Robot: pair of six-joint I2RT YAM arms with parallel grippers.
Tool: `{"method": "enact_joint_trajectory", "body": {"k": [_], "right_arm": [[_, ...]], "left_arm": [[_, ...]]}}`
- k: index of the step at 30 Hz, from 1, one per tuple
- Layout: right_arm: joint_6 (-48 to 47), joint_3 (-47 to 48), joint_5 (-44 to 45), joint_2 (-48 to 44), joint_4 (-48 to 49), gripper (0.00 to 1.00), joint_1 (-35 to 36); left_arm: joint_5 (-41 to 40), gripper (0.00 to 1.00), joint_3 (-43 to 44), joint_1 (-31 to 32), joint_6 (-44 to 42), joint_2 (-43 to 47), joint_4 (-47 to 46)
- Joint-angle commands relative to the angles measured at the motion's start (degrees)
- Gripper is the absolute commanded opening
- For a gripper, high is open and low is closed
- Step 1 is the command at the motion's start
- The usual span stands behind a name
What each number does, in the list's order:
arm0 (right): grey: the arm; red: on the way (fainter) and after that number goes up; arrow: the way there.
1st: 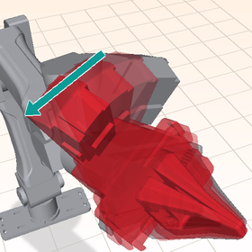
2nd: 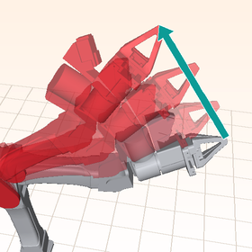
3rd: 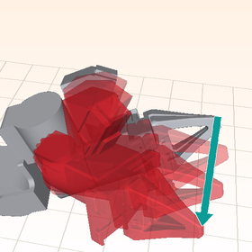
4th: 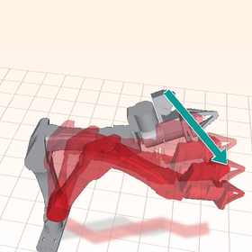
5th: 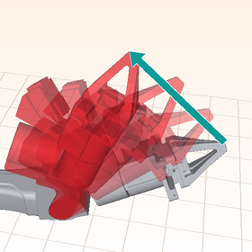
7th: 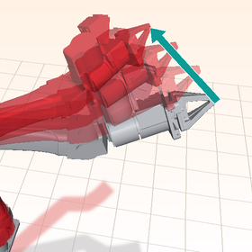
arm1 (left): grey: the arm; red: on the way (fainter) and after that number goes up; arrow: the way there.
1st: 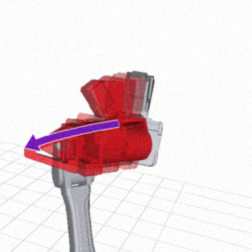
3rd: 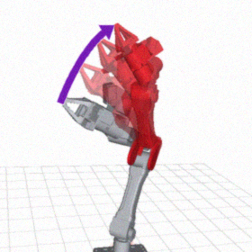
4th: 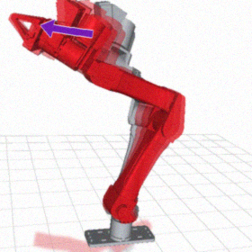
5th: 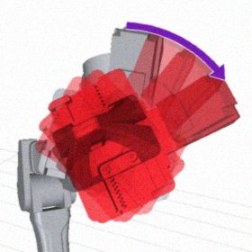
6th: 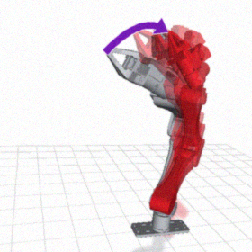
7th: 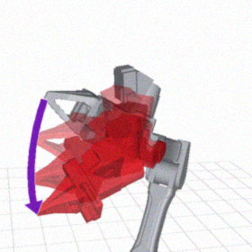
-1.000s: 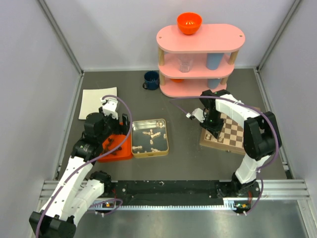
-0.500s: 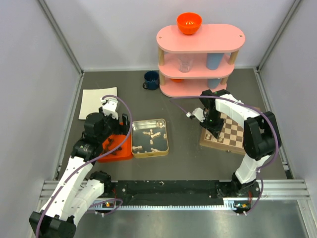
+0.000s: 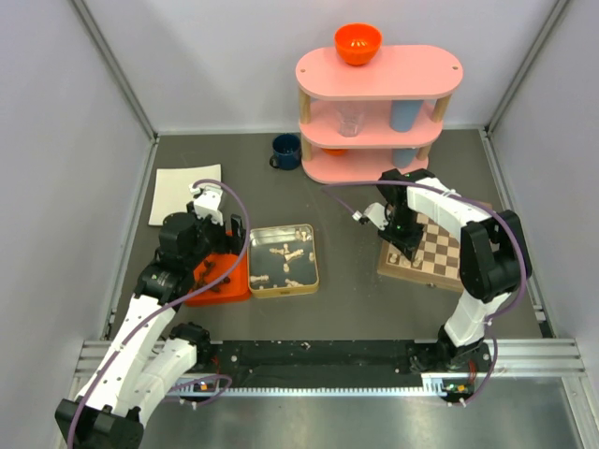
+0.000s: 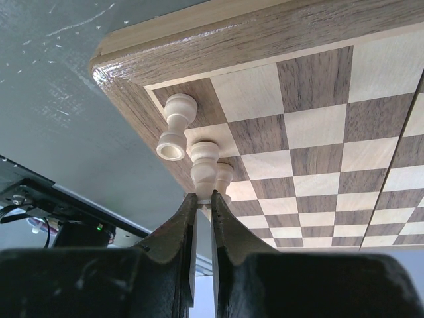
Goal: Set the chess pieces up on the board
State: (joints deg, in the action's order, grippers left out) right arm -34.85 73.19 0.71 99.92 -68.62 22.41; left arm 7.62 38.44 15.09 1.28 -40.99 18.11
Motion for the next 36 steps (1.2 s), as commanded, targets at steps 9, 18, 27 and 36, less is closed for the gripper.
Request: {"method": "enact_joint_trajectory", "body": {"k": [9,18,27,36], "right_arm": [[0.92,2.22,-0.45,1.07,2.26,0.13,0.79],[1.01,2.66,-0.53,1.24,2.26,0.22,0.79],[1.28,3.01,-2.47,1.07,2.35,0.2,0.79],[1.89,2.75,-3.17,0.72,2.35,0.13,0.7]], "left_arm": [[0.03,0.82,-0.12,-0.15,-0.93,0.56,-2.02],[0.03,0.82,-0.2,-0.15,-0.84,0.48,-1.94],[0.12,0.82,-0.12,-0.15,-0.84,0.48,-1.94],[0.12,0.82,-0.2,-0.15,-0.84,0.56,-2.11]]}}
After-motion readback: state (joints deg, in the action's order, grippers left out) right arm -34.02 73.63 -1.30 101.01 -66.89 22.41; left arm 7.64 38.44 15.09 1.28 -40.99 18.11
